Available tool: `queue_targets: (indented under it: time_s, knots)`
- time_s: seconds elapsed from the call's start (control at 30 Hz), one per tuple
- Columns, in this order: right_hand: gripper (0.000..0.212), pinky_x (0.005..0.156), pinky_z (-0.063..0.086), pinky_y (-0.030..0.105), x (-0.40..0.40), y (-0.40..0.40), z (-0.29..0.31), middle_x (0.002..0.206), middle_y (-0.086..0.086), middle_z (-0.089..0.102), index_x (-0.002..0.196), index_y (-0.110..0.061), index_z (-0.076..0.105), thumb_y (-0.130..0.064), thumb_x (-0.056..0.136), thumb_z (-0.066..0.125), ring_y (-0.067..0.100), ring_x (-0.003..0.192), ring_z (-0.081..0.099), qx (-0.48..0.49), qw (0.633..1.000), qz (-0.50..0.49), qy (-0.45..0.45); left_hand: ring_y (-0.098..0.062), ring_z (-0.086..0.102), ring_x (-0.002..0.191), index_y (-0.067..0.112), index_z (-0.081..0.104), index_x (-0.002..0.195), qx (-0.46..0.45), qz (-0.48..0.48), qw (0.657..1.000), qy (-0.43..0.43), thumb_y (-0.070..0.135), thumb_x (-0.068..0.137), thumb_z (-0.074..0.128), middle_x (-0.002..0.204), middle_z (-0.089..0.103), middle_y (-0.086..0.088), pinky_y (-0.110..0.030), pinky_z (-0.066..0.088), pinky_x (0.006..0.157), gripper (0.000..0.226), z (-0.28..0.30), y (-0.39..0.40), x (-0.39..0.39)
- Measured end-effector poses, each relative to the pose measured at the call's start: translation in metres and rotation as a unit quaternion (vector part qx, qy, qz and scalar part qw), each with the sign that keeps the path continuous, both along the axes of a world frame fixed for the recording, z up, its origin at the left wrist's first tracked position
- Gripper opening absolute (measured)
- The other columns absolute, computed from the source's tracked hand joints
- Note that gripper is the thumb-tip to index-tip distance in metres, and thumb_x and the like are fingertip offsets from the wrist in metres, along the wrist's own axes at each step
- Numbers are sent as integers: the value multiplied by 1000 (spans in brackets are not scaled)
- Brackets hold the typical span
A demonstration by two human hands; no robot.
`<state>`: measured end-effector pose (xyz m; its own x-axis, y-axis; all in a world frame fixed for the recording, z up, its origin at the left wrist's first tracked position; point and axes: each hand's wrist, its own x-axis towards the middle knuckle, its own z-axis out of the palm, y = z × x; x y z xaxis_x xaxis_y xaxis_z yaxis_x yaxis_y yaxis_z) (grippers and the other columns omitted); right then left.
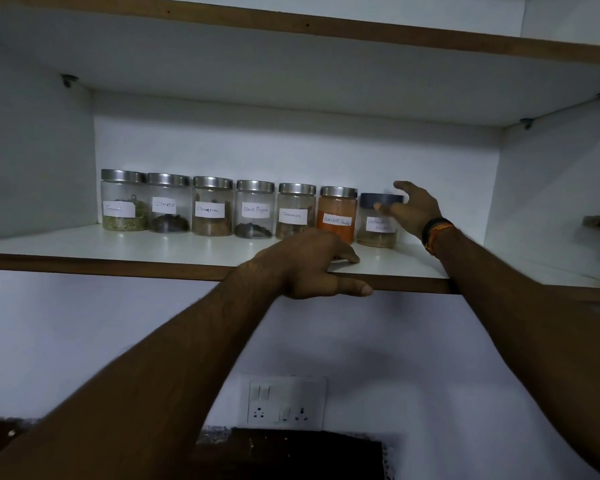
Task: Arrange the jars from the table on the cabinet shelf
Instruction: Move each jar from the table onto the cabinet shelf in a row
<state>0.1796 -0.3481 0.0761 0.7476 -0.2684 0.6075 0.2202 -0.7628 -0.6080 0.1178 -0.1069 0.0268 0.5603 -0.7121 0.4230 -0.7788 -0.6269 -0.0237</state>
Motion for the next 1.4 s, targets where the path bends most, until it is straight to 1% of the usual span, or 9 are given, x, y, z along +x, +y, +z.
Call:
queue_targets:
  time_s: [0.17, 0.3, 0.43, 0.6, 0.8, 0.97, 1.17, 1.3, 1.4]
  knots:
    - [45, 106, 43, 35, -28, 5, -6, 138, 11, 58, 130, -10, 63, -24, 88, 74, 27, 128, 52, 4, 998, -22, -62, -13, 51, 120, 25, 53, 142, 15, 12, 1000, -1, 71, 88, 52, 140, 58, 0, -27, 34, 88, 71, 1, 1, -5]
    - [23, 96, 45, 24, -65, 13, -21, 120, 1, 69, 109, -13, 74, -19, 86, 74, 18, 116, 60, 15, 998, 13, -66, -22, 45, 135, 31, 39, 151, 88, 47, 995, -12, 74, 91, 36, 151, 48, -3, -39, 37, 106, 74, 3, 0, -12]
    - [19, 94, 49, 25, -115, 22, -40, 113, -2, 72, 102, -18, 77, -23, 85, 74, 15, 107, 64, 20, 997, 28, -67, -25, 36, 144, 37, 32, 154, 93, 73, 993, -12, 75, 93, 32, 159, 39, -2, -45, 31, 115, 72, 0, -1, -22]
    - [16, 93, 51, 28, -169, 35, -86, 113, -1, 68, 101, -18, 76, -18, 86, 70, 15, 106, 61, -22, 994, 7, -107, -31, 39, 143, 43, 31, 152, 69, 124, 989, -39, 73, 94, 28, 157, 41, -5, -52, 35, 112, 65, -12, -4, -34]
    - [16, 94, 54, 39, -212, 51, -131, 107, -3, 70, 98, -15, 76, -9, 85, 69, 15, 104, 62, -6, 991, 8, -135, -35, 49, 130, 21, 42, 142, 43, 150, 983, -97, 48, 100, 42, 143, 53, -11, -57, 32, 110, 50, -34, -17, -57]
    - [16, 91, 53, 32, -240, 59, -182, 102, -10, 64, 96, -20, 77, -13, 85, 68, 9, 100, 59, 4, 997, 7, -73, -39, 21, 149, 16, 24, 157, -34, 117, 980, -156, 45, 93, 55, 161, 26, -19, -58, 12, 120, 77, -85, -23, -93]
    - [19, 91, 51, 30, -275, 68, -255, 110, 1, 70, 101, -20, 77, -13, 87, 67, 17, 104, 63, -14, 996, 19, 85, -29, 21, 150, 19, 23, 158, -62, 17, 998, 26, 26, 95, 57, 164, 23, -12, -44, 12, 121, 72, -192, -25, -154]
    - [19, 92, 52, 34, -304, 80, -307, 109, 6, 72, 99, -16, 78, -11, 86, 65, 23, 102, 64, -5, 986, 23, 164, -27, 39, 139, 18, 35, 152, -76, 5, 981, 178, 21, 94, 57, 151, 45, -9, -41, 26, 116, 62, -268, -20, -186]
    - [22, 92, 50, 29, -329, 89, -353, 111, 8, 70, 102, -12, 76, -6, 87, 61, 22, 102, 64, 20, 970, 37, 240, -27, 51, 126, 22, 40, 147, -61, 23, 956, 287, 21, 93, 57, 139, 54, -7, -46, 37, 110, 56, -316, -12, -205]
